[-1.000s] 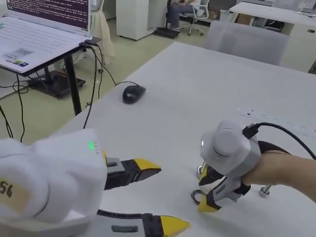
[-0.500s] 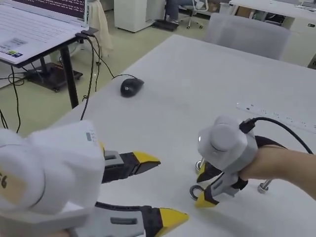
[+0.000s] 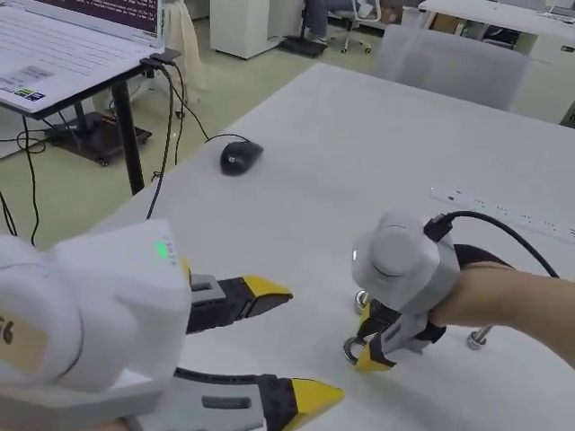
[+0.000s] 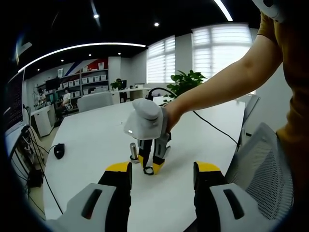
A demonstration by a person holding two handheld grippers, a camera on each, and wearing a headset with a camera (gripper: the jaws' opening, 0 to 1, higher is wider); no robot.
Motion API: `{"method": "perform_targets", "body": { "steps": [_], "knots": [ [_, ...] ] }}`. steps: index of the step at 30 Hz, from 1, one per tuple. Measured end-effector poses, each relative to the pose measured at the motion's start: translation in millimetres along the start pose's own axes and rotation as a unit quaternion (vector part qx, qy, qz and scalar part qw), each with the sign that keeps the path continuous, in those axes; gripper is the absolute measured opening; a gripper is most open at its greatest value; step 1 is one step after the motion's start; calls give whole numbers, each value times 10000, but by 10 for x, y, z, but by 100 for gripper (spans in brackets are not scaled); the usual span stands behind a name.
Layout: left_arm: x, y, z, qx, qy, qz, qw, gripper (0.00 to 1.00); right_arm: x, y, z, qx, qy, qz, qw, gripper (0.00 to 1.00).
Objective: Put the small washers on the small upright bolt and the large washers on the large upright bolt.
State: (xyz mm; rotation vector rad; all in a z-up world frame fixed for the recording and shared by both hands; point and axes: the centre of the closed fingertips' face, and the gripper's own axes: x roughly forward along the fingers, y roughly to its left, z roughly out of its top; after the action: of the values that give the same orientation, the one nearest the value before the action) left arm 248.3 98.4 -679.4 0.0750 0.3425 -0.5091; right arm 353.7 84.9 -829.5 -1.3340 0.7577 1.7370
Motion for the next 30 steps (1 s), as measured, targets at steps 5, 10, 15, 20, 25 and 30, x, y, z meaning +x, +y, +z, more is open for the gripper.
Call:
{"method": "perform_targets", "body": {
  "steps": [5,10,15,20,25,30],
  "knots": [
    [-21,-2,-2,12,8,24,10000,50,-6,-10,-8,200,-111,4,9997,22],
    [-29,-28,-10,-6,38,10,10000,50,-19,-13,-28,300,-120,-38,9995,22],
    [1,-52,21,36,38,-19,10000,50,-162,-50,-72,439,-191,-114,9988,22],
    [21,-59,55,84,15,-52,10000,50,-362,-110,-120,447,-205,-282,9984,22],
    [39,-95,50,115,42,-124,9998,50,-612,-233,-112,413,-249,-511,9975,22],
    [27,-103,66,143,25,-132,9998,50,-813,-365,-34,332,-332,-766,9960,22]
  ]
}}
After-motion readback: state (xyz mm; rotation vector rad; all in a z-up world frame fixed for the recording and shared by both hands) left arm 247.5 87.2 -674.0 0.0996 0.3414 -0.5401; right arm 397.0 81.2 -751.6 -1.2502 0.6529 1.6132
